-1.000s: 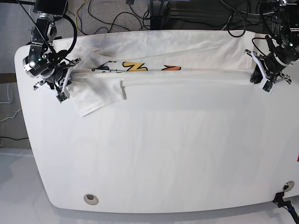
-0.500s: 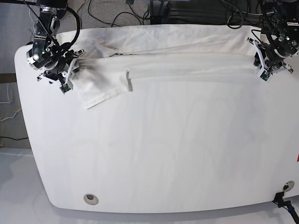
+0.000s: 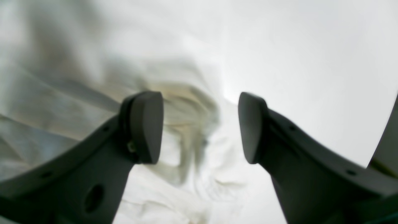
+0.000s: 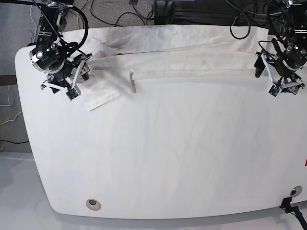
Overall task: Fold the T-shirt properly
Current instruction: 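Lift the pinched fabric and fold it over toward the shoulder edge, then lay the folded fabric down and open both grippers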
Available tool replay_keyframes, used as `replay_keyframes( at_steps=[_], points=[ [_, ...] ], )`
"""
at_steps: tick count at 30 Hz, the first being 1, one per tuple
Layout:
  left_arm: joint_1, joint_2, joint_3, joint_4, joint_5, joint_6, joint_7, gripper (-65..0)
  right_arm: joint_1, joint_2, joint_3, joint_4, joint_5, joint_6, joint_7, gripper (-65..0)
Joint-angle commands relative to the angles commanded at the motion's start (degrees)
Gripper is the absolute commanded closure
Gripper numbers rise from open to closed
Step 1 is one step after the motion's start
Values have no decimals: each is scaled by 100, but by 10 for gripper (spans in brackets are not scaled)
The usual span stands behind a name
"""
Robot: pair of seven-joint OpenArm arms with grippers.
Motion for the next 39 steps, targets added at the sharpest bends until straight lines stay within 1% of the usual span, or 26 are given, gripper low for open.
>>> replay_keyframes(
  at_steps=[1, 4, 5, 7, 8, 9, 10, 11, 13, 14, 15, 16, 17, 18, 19, 21, 23, 26, 29, 32, 34, 36, 39],
  points=[
    [-9, 0, 0, 18, -114, 0, 0, -515, 53, -97, 9, 9, 0, 75, -9, -368],
    [0, 18, 18, 88, -413, 0, 0, -515, 26, -220, 9, 9, 0, 75, -18, -368],
    [9, 35, 26, 97, -563, 0, 0, -514, 18, -343, 9, 0, 0, 75, -18, -367],
    [26, 202, 26, 88, -791, 0, 0, -513, -97, -510, 18, -9, -9, 75, -18, -367],
    [105, 264, 26, 88, -870, 0, 9, -498, -141, -527, 9, -9, -9, 75, -18, -366],
    [211, 334, 35, 88, -905, 0, 9, -456, -167, -571, 9, -9, -9, 75, -18, -363],
    [264, 378, 44, 88, -914, 0, 9, -379, -176, -686, 9, -18, -9, 75, -18, -346],
    [264, 466, 44, 88, -914, 0, 9, -291, -185, -774, 9, -18, -9, 75, -18, -314],
    [273, 730, 35, 88, -870, 0, 9, -83, -290, -844, 0, -18, 0, 75, -18, -215],
    [290, 818, 35, 88, -870, 0, 9, 0, -316, -853, -9, -26, 0, 75, -18, -162],
    [360, 870, 35, 79, -870, 9, 9, 0, -343, -862, -18, -26, 0, 75, -18, -107],
    [404, 914, 44, 70, -870, 9, 9, 0, -343, -879, -18, -35, 0, 75, -18, -65],
    [448, 967, 70, 53, -862, 9, 9, 0, -352, -958, -18, -70, 0, 75, -18, -20],
    [457, 1011, 158, 44, -853, 18, 9, 0, -378, -993, -9, -132, -9, 75, -18, 0],
    [510, 1020, 281, 44, -800, 26, 9, 0, -413, -976, -9, -193, -9, 75, -18, 0],
    [598, 1046, 457, 44, -492, 26, 9, 0, -448, -976, -18, -299, -9, 75, -18, 0],
    [615, 1204, 607, -53, -255, 26, 0, 0, -457, -976, -18, -404, -9, 75, -18, 0],
    [598, 1248, 747, -316, 18, 18, -9, 0, -466, -967, -18, -651, -35, 75, 0, 0],
    [563, 1240, 853, -703, 70, 18, -18, 0, -457, -949, 0, -870, -53, 75, 18, 0],
    [369, 1222, 853, -976, 70, 18, -18, 0, -404, -844, 0, -1160, -53, 75, 53, 0],
    [264, 1213, 853, -1081, 70, 18, -18, 0, -404, -835, 0, -1371, -53, 75, 290, 0],
    [97, 1204, 844, -1143, 88, 18, -9, 0, -404, -730, 0, -1591, -62, 75, 466, 0],
    [-149, 1204, 844, -1310, 369, 18, 0, 0, -185, -686, 0, -1934, -62, 75, 510, 0]
  ],
)
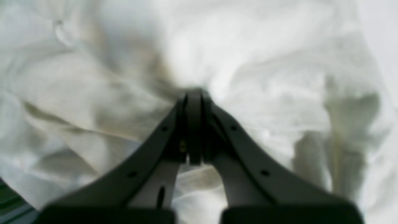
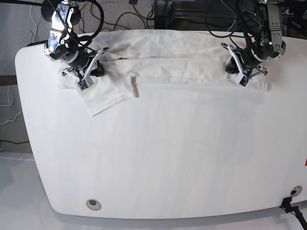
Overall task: Fold the T-shirt properly
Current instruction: 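Lay the folded fabric down and open both grippers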
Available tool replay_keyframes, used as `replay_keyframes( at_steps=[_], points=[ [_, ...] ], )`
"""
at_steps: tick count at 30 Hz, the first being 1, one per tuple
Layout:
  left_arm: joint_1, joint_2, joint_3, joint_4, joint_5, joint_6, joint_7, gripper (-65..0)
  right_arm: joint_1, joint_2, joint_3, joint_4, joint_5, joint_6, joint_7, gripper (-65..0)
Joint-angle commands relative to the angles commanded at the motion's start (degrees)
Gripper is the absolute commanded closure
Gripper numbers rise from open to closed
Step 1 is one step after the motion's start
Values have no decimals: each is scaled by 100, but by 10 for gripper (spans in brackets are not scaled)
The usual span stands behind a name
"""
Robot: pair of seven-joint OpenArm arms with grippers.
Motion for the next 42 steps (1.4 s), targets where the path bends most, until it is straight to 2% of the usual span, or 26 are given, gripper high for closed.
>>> replay_keyframes(
  at_steps=[8, 13, 18, 26, 33, 40, 41, 42],
  points=[
    [-659, 0, -9, -527, 97, 0, -9, 0, 712, 158, 9, -703, 0, 0, 141, 0],
    [-1002, 0, -18, -703, 105, 0, 0, 0, 1029, 264, 9, -1187, 0, 0, 659, 0],
    [-1125, 0, -18, -703, 105, 0, 9, 0, 1152, 273, 0, -1284, 35, 0, 721, 0],
    [-1187, -70, -35, -334, 79, 0, -18, 0, 1266, 255, 0, -519, 44, 0, 668, 0],
    [-1187, -53, -229, 211, 70, 0, -18, 0, 1503, 246, -9, 9, 44, 0, 220, 0],
    [-1187, -79, -237, 299, 70, 0, -18, 0, 1688, 246, 0, 352, 9, 0, 167, 0],
    [-1187, -79, -237, 299, 70, 0, -18, 0, 1758, 246, 0, 352, 9, 0, 167, -30],
    [-1187, -79, -237, 308, 70, 0, -18, 0, 1785, 255, 0, 352, 9, 0, 167, -87]
  ],
)
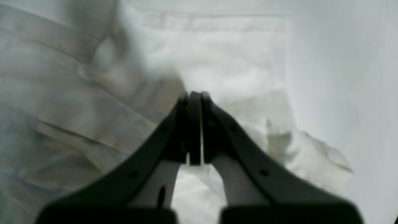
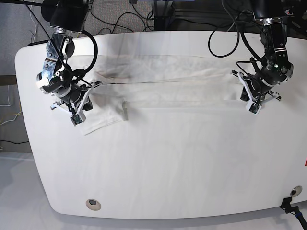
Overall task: Fold the T-shirt properly
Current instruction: 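Lay the folded fabric down and open both grippers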
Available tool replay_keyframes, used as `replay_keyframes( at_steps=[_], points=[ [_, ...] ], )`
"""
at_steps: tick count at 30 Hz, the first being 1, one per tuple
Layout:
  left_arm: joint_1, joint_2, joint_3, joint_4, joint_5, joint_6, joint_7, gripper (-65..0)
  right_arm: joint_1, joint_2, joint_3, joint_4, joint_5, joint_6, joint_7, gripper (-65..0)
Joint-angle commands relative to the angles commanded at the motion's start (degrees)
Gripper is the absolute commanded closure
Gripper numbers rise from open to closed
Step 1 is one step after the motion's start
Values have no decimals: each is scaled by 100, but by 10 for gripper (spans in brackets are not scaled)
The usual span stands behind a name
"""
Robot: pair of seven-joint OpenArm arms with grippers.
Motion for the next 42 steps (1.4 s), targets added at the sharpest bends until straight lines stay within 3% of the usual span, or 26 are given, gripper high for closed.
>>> replay_keyframes(
  at_steps=[3, 6, 15, 27, 35, 42],
  points=[
    [0, 0, 0, 0, 0, 0, -9, 0, 237, 18, 9, -62, 0, 0, 18, -236],
    [-79, 0, -9, 88, 0, 0, -9, 0, 642, 44, 9, -633, -9, 0, 26, -298],
    [-105, 0, -167, 308, 0, 0, 0, 0, 1758, 413, -9, -2769, -9, 0, 774, -297],
    [-105, 0, -440, 369, 0, -9, 9, 0, 2453, 949, -26, -4800, -9, 0, 2207, -297],
    [-105, 0, -431, 369, 0, -9, 9, 0, 2242, 976, -26, -5055, 18, 0, 2312, -297],
    [-105, 0, -431, 369, 0, -9, 9, 0, 2048, 677, -26, -5046, 9, 0, 2286, -297]
  ],
)
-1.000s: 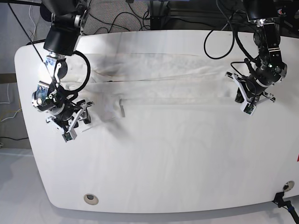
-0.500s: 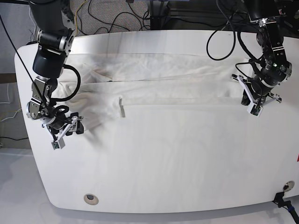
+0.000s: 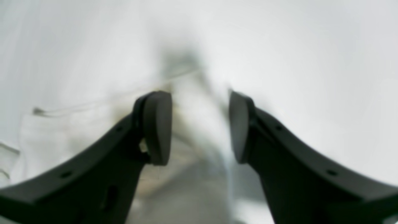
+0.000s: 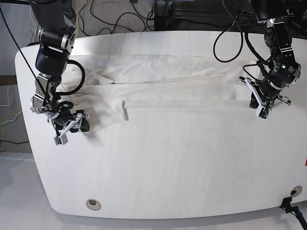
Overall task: Fold the T-shirt properly
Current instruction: 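Lay the folded fabric down and open both grippers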
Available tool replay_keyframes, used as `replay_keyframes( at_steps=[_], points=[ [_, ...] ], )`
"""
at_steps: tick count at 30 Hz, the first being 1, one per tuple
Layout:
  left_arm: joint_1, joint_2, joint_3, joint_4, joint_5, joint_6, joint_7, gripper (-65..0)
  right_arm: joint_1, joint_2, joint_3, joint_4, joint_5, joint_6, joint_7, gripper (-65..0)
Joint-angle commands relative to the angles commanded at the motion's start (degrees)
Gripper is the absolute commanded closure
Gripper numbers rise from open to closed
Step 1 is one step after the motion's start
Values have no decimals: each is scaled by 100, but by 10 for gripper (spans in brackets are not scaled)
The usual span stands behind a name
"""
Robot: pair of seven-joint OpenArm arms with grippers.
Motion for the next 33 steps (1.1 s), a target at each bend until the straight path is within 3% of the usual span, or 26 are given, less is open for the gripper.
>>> replay_keyframes(
  at_steps=[3, 7, 13, 15, 19, 21, 26, 33],
  points=[
    [0, 0, 0, -9, 0, 0, 0, 0, -97, -88, -9, 220, 0, 0, -44, -297],
    [0, 0, 0, -9, 0, 0, 0, 0, -193, -281, -9, 703, -9, 0, -466, -297],
    [0, 0, 0, -9, 0, 0, 0, 0, -246, -299, -9, 791, -9, 0, -492, -292],
    [0, 0, 0, -18, 0, 0, 0, 0, -246, -290, -9, 791, -9, 0, -492, -244],
    [0, 0, 0, -35, 0, 0, 0, 0, -246, -281, -9, 800, -9, 0, -501, -11],
    [0, 0, 0, -35, 0, 0, 0, 0, -246, -281, -9, 897, -9, 0, -545, 0],
    [0, 0, 0, -44, 0, 0, 0, 0, -264, -325, -9, 1811, 35, 0, -1547, 0],
    [-9, 9, 18, -53, 0, 0, -9, 0, -563, -492, -9, 3226, 35, 0, -2523, 0]
  ],
)
